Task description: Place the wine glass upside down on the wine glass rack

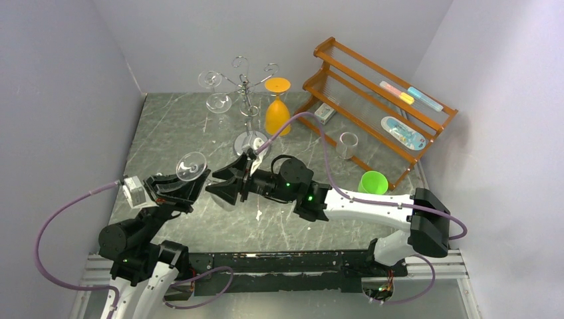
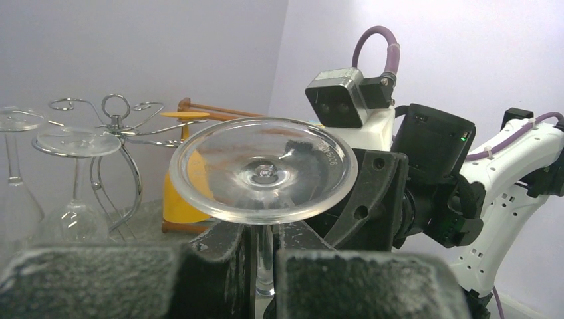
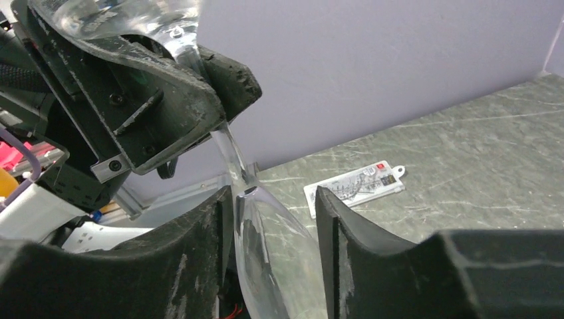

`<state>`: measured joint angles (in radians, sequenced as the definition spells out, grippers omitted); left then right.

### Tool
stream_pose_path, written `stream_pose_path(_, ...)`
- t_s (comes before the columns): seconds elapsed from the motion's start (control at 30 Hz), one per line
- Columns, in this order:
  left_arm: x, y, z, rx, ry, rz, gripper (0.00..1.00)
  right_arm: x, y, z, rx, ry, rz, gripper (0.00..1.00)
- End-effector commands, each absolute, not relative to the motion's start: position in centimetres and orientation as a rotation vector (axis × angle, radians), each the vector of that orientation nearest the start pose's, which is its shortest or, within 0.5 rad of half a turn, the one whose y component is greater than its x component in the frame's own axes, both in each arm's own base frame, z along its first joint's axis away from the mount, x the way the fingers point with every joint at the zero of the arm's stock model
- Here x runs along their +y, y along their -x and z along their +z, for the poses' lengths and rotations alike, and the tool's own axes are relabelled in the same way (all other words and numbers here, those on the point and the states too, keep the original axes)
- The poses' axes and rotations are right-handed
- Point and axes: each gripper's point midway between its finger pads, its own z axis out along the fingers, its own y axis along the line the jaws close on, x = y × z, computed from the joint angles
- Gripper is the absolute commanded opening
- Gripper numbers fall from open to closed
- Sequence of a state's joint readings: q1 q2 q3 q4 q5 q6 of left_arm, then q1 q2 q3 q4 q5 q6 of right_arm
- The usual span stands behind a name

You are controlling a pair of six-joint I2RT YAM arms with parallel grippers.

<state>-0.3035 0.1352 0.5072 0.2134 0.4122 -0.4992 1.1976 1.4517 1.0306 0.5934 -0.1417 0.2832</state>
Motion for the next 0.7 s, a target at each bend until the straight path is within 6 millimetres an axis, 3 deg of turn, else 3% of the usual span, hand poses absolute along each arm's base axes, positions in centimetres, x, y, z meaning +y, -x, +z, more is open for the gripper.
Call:
stream_pose_path(0.0,-14.1,-13.4,39.4,0.999,-0.356,-0.928,0.05,45.9,-14.5,35.0,1.253,0.752,1.323,0.45)
stream_pose_path(0.17,-14.5,-13.5,39.2,1.007,-0.367,-0.951,0.05,46.2,-14.4,34.8,1.241,0.781,1.326,0.38)
stream_pose_path(0.3,-14.7,-13.8,38.9,1.021,-0.364,-0.955,0.05,46.3,-14.3,34.4,1.227,0.804,1.320,0.49)
stream_pose_path(0.4,-14.6,-14.1,38.7,1.032,-0.355,-0.946,0.05,46.6,-13.5,34.3,1.225,0.866,1.371,0.51)
stream_pose_path(0.53,-14.4,-14.4,38.4,1.049,-0.348,-0.931,0.05,46.7,-13.4,34.1,1.233,0.872,1.393,0.43)
stream_pose_path(0.67,-14.5,-14.1,38.7,1.040,-0.342,-0.957,0.05,46.9,-13.8,33.0,1.246,0.890,1.373,0.42)
